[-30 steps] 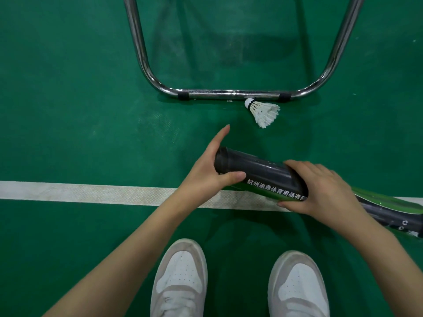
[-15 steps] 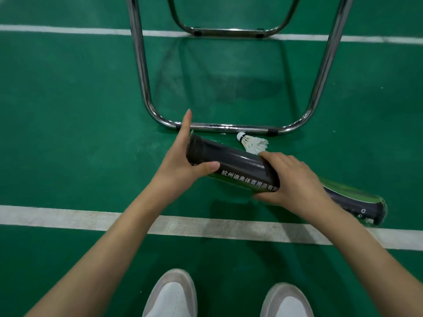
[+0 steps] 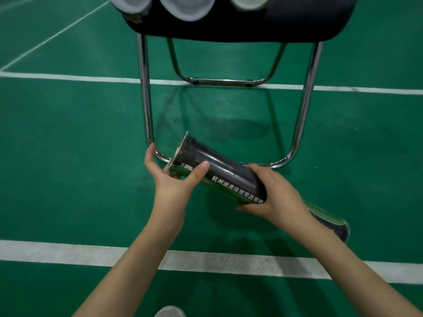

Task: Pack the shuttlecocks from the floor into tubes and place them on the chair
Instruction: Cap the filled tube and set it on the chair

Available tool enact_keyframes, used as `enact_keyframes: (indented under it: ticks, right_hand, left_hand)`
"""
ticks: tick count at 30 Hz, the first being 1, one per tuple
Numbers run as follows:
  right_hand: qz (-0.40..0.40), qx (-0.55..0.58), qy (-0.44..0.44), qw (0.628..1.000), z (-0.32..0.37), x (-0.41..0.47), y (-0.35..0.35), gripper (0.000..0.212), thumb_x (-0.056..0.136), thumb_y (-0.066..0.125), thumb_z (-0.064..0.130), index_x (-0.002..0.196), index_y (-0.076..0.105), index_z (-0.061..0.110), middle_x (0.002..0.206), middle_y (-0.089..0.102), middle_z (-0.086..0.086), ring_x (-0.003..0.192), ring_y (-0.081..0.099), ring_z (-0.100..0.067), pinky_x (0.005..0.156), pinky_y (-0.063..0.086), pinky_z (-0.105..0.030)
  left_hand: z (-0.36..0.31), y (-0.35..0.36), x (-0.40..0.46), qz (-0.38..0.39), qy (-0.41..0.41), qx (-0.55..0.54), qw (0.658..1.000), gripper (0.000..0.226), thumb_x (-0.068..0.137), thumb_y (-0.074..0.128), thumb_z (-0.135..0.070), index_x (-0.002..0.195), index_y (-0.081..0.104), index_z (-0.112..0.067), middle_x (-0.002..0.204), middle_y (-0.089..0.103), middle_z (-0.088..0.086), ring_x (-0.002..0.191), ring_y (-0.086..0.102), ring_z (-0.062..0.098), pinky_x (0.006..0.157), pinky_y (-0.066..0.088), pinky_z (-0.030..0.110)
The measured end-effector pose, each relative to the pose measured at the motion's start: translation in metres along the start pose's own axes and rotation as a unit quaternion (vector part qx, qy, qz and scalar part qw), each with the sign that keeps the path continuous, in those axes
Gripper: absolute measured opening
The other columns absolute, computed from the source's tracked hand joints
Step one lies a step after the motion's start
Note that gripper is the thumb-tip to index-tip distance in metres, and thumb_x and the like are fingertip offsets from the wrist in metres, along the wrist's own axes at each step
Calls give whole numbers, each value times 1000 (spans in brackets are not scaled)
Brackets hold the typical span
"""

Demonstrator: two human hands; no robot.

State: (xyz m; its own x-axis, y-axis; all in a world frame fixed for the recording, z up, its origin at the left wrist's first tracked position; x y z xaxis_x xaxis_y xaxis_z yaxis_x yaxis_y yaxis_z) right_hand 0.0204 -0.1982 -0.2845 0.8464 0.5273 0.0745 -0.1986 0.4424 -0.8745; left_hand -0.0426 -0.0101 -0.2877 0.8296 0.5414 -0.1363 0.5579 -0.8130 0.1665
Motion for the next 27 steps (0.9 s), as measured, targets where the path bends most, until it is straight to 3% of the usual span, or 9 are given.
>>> enact_keyframes:
  ticks: [2, 4, 9, 14, 19, 24, 27]
  right_hand:
    - [-12, 12, 0, 1000, 8, 2, -6, 89, 57, 77, 53, 132, 40, 25, 125, 51, 8, 113, 47, -14, 89, 37, -29]
    - [-27, 45, 6, 999, 17, 3, -10, 90, 57, 78, 52, 133, 39, 23, 124, 51, 7, 112, 47, -13, 89, 37, -28]
    - [-38, 167, 25, 985, 41, 2, -10, 92, 58, 80, 48, 134, 33, 24, 124, 49, 12, 113, 48, -10, 94, 41, -31]
    - [-5, 168, -22, 986, 69, 1, -16, 77, 67, 74, 46, 133, 39, 25, 128, 53, 9, 116, 48, -8, 99, 39, -30]
    - [-40, 156, -52, 986, 79, 3, -37, 71, 73, 67, 47, 136, 41, 25, 136, 47, 9, 125, 41, -4, 105, 33, -25]
    - [-67, 214, -40, 974, 82, 6, -47, 58, 76, 69, 37, 128, 48, 23, 128, 53, 12, 116, 46, 0, 98, 33, -16]
    - [-72, 251, -11, 965, 70, 9, -36, 52, 77, 68, 35, 124, 51, 22, 122, 55, 13, 111, 49, 0, 96, 37, -19]
  left_hand:
    - [-1, 11, -4, 9, -22, -103, 994, 100, 57, 79, -26, 137, 20, -39, 105, 67, -1, 95, 65, 10, 100, 46, 46]
    - [-11, 21, -8, 16, -18, -153, 988, 84, 59, 71, -29, 133, 32, -26, 90, 71, -14, 90, 65, 8, 93, 50, 42]
    - [-63, 23, -13, 18, 76, -101, 992, 56, 60, 76, -31, 110, 51, -24, 87, 69, -14, 86, 65, 7, 83, 50, 31]
    - [-101, 23, -22, 33, 141, -24, 989, 54, 73, 78, -9, 118, 49, -16, 92, 70, -2, 86, 67, 9, 77, 53, 24]
    - [-120, 18, -32, 37, 188, 61, 980, 61, 65, 85, -10, 110, 50, -32, 103, 68, -4, 90, 66, 2, 83, 53, 21]
    - [-123, 15, -35, 56, 229, 109, 966, 66, 61, 86, -6, 106, 50, -41, 112, 64, -7, 100, 64, 3, 81, 50, 13]
    - [-116, 11, -36, 56, 257, 163, 951, 73, 58, 90, -13, 107, 49, -49, 115, 61, -10, 108, 60, 8, 89, 50, 21]
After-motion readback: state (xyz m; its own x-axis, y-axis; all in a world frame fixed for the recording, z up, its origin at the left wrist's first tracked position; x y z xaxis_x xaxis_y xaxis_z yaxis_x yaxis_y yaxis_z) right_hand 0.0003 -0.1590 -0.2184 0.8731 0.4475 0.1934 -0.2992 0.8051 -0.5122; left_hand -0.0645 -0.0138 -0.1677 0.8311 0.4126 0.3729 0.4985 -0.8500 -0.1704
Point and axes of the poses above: each hand's wrist, its own x-axis towards the middle knuckle, its own y-axis out of the palm, z = x × y, the point moved 9 cm from there along x, towards the middle knuckle
